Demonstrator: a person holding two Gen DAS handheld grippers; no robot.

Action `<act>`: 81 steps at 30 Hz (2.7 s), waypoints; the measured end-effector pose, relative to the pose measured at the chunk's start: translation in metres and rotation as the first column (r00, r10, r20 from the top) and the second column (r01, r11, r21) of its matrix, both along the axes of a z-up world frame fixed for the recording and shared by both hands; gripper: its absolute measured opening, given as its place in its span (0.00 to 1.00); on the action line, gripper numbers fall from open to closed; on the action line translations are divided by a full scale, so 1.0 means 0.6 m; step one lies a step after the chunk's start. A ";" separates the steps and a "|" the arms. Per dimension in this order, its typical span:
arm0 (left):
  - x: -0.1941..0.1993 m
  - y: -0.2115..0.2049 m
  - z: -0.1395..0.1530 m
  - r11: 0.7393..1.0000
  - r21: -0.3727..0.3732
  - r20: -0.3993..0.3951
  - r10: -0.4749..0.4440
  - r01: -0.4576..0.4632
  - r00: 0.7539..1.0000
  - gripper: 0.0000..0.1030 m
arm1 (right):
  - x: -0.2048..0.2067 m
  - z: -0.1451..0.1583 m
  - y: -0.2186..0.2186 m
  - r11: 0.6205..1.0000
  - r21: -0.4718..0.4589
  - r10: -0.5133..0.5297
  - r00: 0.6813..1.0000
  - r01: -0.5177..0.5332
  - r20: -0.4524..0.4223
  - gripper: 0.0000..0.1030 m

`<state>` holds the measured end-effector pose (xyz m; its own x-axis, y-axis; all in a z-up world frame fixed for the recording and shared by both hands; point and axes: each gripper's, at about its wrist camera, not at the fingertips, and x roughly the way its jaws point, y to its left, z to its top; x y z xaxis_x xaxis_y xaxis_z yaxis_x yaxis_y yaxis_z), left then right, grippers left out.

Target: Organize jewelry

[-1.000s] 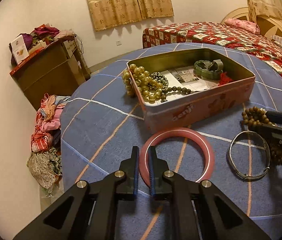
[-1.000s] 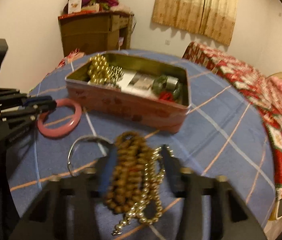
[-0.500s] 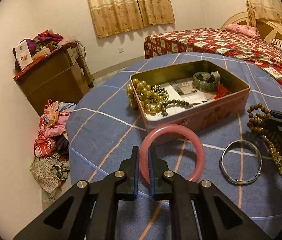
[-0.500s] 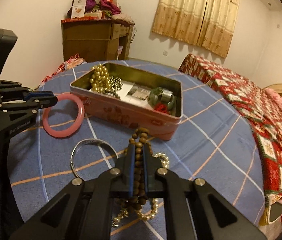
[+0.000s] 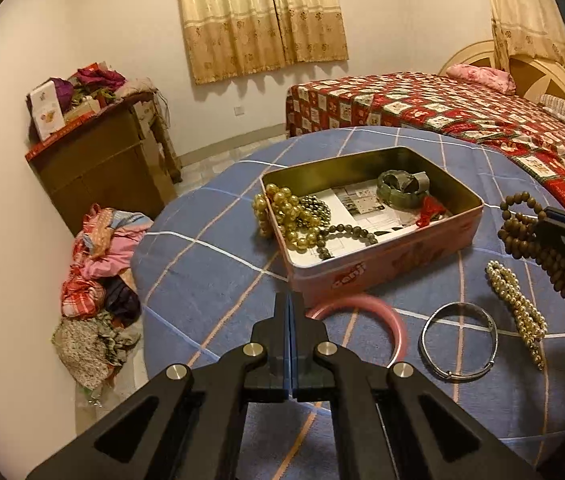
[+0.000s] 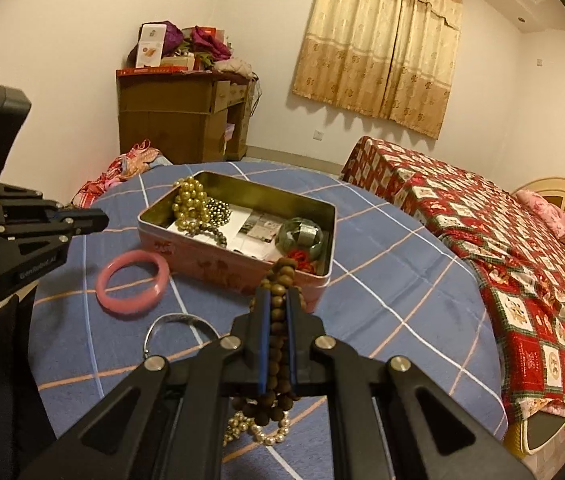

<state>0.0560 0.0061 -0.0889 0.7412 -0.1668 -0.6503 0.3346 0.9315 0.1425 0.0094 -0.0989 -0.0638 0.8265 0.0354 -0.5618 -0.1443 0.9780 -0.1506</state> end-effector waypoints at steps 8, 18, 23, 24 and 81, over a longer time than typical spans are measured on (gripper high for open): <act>0.012 -0.020 -0.040 0.998 0.058 -0.040 0.021 -0.019 0.999 0.68 | -0.001 0.001 -0.010 1.000 0.010 -0.009 1.000 0.009 0.002 0.09; 0.041 -0.017 -0.074 0.999 0.054 -0.132 0.009 -0.002 0.991 0.10 | 0.000 -0.008 -0.016 1.000 0.027 -0.006 1.000 0.006 -0.009 0.09; 0.025 -0.026 -0.060 0.998 0.065 -0.117 -0.009 0.017 0.993 0.09 | 0.000 -0.006 -0.018 0.999 0.032 -0.008 1.000 0.008 -0.003 0.09; 0.017 -0.027 -0.047 0.998 0.067 -0.091 -0.013 0.019 0.996 0.09 | -0.001 -0.005 -0.018 0.999 0.033 -0.009 1.000 0.009 0.002 0.09; 0.164 -0.077 0.042 0.996 0.089 0.053 0.017 -0.022 0.998 0.09 | 0.187 0.019 -0.009 0.999 -0.039 0.015 0.999 -0.014 0.030 0.09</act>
